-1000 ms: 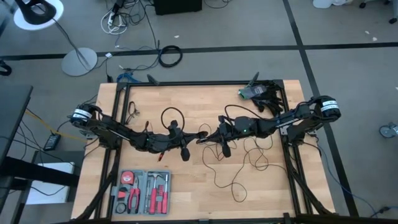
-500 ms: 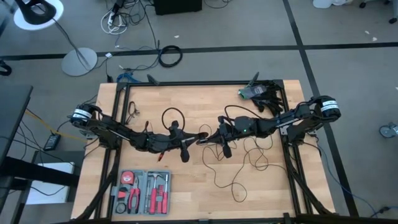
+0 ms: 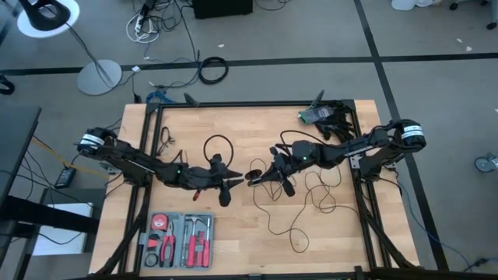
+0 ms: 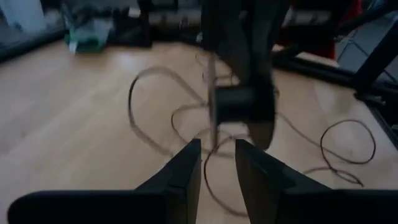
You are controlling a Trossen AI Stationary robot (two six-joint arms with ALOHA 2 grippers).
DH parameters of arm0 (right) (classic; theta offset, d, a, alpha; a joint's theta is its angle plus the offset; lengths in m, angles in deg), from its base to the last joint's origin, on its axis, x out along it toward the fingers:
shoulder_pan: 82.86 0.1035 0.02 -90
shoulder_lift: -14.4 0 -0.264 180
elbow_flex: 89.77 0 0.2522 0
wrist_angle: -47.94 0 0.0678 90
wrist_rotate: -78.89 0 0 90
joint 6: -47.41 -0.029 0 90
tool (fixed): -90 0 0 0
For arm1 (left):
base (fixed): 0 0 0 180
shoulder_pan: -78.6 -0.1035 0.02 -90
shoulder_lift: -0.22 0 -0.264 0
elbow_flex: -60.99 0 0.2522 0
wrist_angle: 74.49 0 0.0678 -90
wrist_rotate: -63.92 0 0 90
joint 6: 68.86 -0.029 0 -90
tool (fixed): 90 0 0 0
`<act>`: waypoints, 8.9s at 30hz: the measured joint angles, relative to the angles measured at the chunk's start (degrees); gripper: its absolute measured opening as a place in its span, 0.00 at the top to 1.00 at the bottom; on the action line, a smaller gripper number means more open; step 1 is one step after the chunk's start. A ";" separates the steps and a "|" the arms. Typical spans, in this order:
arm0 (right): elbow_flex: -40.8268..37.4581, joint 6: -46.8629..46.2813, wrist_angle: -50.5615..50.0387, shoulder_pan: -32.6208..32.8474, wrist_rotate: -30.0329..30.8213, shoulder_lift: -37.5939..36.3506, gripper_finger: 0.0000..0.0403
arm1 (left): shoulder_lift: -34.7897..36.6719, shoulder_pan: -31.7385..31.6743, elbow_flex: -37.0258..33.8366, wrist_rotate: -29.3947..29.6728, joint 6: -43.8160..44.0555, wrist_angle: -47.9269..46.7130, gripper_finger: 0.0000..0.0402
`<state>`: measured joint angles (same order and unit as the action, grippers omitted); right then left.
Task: Coil cords
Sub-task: Coil the black wire onto the spool
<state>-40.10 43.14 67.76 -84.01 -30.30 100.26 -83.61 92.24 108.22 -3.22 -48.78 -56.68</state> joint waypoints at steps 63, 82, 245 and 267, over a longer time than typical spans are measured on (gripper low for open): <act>21.87 13.08 -34.93 -2.22 -6.75 0.35 0.94 | -0.24 -0.02 0.17 3.25 -4.30 6.84 1.00; 15.98 5.51 -42.85 -0.92 6.70 -0.94 0.84 | -0.24 8.97 0.15 34.04 4.37 -7.23 1.00; 6.48 -0.53 13.22 10.91 45.10 20.85 0.97 | -2.45 8.09 -19.02 26.35 5.24 19.98 1.00; 12.21 15.41 7.60 9.99 46.77 20.86 0.72 | -2.45 8.09 -19.02 24.26 4.05 22.07 1.00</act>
<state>-27.90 58.56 75.36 -74.02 16.47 121.12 -86.06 100.33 89.21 21.04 -44.73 -34.61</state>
